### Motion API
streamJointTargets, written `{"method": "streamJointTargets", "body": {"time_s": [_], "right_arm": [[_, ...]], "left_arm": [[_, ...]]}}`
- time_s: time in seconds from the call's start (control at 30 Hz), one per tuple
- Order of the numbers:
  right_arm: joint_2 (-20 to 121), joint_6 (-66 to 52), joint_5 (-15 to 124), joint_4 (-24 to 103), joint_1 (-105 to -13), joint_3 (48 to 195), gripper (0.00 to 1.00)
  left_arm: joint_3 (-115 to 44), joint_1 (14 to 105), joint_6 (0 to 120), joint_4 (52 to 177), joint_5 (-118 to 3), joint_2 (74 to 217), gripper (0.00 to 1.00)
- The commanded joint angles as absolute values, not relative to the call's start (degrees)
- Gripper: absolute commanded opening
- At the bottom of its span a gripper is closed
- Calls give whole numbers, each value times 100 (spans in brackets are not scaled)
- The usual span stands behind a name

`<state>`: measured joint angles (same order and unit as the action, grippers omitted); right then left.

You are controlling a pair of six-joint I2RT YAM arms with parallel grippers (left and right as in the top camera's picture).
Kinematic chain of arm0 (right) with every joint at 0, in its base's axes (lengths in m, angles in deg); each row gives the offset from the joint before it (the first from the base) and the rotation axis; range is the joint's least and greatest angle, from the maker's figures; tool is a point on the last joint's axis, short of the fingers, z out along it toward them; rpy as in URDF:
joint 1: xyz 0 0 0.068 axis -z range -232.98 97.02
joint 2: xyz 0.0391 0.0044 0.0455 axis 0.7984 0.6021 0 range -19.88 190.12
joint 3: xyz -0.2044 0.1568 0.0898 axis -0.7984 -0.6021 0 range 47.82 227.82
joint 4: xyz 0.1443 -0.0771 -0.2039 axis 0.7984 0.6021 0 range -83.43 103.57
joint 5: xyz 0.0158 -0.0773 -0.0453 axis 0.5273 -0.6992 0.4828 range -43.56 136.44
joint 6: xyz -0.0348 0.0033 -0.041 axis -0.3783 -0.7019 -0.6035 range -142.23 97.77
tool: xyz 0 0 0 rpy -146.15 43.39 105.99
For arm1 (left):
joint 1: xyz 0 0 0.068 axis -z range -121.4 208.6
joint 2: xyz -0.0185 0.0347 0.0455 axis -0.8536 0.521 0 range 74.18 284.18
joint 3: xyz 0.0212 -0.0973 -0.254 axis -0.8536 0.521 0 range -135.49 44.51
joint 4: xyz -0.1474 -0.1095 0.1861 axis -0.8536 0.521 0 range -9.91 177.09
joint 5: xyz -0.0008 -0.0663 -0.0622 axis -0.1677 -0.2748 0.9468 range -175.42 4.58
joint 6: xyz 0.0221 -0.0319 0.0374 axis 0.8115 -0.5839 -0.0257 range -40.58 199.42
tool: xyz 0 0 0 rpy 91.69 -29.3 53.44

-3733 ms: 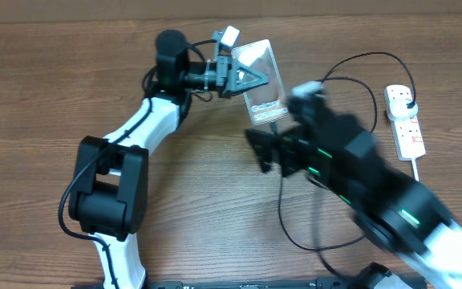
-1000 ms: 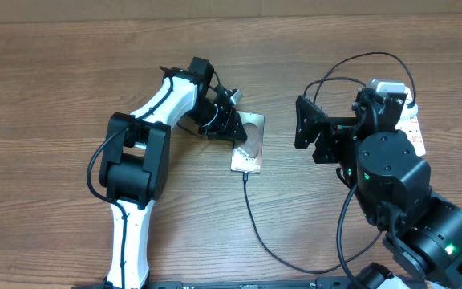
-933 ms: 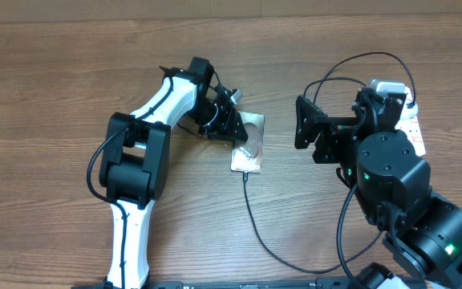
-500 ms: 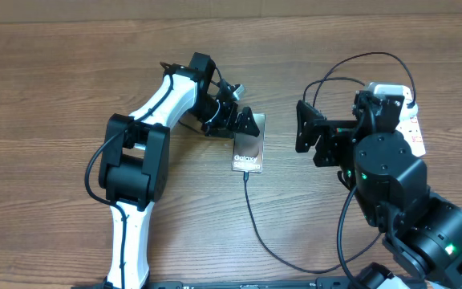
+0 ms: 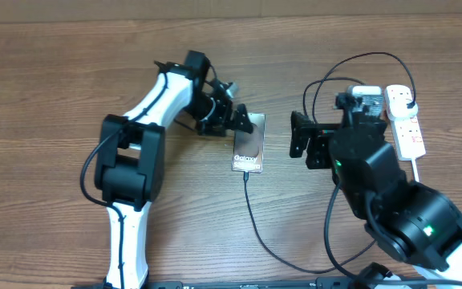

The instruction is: Plug charger to phone and switch on socket

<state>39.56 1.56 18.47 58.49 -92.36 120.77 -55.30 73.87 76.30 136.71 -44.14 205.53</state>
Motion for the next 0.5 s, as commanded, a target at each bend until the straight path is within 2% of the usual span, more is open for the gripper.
{"method": "streamJointTargets", "body": {"time_s": [0.0, 0.23, 0.47], "right_arm": [[4060, 239, 1755, 5843, -9211, 12059, 100], [4093, 1133, 1762, 6035, -8637, 12059, 100], [4095, 1292, 2739, 6407, -6792, 12059, 100]], "left_arm": [[-5469, 7077, 7506, 13704, -5142, 19869, 100], [-5467, 6965, 7399, 13894, -6589, 18131, 100], [-5465, 6978, 7278, 13918, -7531, 16459, 100]]}}
